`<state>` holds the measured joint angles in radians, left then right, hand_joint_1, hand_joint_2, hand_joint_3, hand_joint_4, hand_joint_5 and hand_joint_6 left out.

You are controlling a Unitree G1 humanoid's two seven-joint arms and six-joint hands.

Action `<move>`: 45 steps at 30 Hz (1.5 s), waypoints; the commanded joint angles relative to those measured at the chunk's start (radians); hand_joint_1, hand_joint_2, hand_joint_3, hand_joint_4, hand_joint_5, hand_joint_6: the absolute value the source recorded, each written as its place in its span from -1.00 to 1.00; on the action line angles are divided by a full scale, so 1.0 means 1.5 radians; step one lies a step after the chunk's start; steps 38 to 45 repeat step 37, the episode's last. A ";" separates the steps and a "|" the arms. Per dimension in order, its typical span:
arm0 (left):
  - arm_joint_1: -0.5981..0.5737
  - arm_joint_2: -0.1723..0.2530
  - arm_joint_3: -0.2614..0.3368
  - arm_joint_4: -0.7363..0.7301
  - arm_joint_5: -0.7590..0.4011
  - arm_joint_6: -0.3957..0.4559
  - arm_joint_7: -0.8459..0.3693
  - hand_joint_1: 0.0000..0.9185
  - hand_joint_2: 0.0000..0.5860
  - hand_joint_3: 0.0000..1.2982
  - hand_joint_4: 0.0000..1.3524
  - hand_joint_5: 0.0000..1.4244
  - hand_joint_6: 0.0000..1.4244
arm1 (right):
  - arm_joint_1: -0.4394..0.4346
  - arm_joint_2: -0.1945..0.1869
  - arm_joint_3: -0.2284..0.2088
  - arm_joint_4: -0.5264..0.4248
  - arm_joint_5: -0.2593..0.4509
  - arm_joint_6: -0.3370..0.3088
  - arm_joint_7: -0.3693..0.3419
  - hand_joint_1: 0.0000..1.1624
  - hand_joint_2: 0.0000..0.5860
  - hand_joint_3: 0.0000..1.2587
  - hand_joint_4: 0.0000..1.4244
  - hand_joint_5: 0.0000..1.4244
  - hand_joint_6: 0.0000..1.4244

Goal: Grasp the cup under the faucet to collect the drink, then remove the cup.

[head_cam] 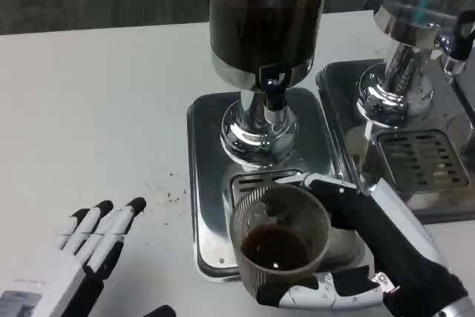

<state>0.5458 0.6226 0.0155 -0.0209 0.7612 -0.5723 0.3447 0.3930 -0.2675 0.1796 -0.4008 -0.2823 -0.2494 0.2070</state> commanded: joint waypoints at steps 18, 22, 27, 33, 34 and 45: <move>-0.012 0.004 -0.012 0.005 -0.003 -0.011 -0.015 -1.00 -0.50 -1.00 -1.00 -1.00 -1.00 | 0.018 0.021 -0.006 -0.028 -0.004 -0.013 -0.021 0.88 -0.53 -0.09 -0.07 0.01 0.32; -0.020 0.005 -0.020 0.012 -0.003 -0.017 -0.015 -1.00 -0.50 -1.00 -1.00 -1.00 -1.00 | 0.024 0.027 -0.003 -0.030 -0.010 -0.014 -0.028 0.88 -0.53 -0.09 -0.07 0.01 0.32; -0.027 0.009 -0.020 0.021 -0.011 -0.031 -0.012 -1.00 -0.50 -1.00 -1.00 -1.00 -1.00 | 0.032 0.034 0.002 -0.033 -0.017 -0.014 -0.034 0.87 -0.55 -0.09 -0.07 0.02 0.32; -0.038 0.012 -0.020 0.028 -0.013 -0.036 -0.022 -1.00 -0.49 -1.00 -1.00 -1.00 -1.00 | 0.045 0.047 0.008 -0.037 -0.031 -0.015 -0.049 0.86 -0.56 -0.08 -0.07 0.02 0.32; -0.038 0.011 -0.020 0.027 -0.013 -0.036 -0.023 -1.00 -0.49 -1.00 -1.00 -1.00 -1.00 | 0.046 0.047 0.008 -0.037 -0.031 -0.016 -0.050 0.86 -0.56 -0.08 -0.07 0.02 0.32; -0.036 0.008 -0.019 0.026 -0.015 -0.034 -0.025 -1.00 -0.49 -1.00 -1.00 -1.00 -1.00 | 0.046 0.046 0.010 -0.036 -0.032 -0.018 -0.051 0.85 -0.56 -0.08 -0.07 0.02 0.32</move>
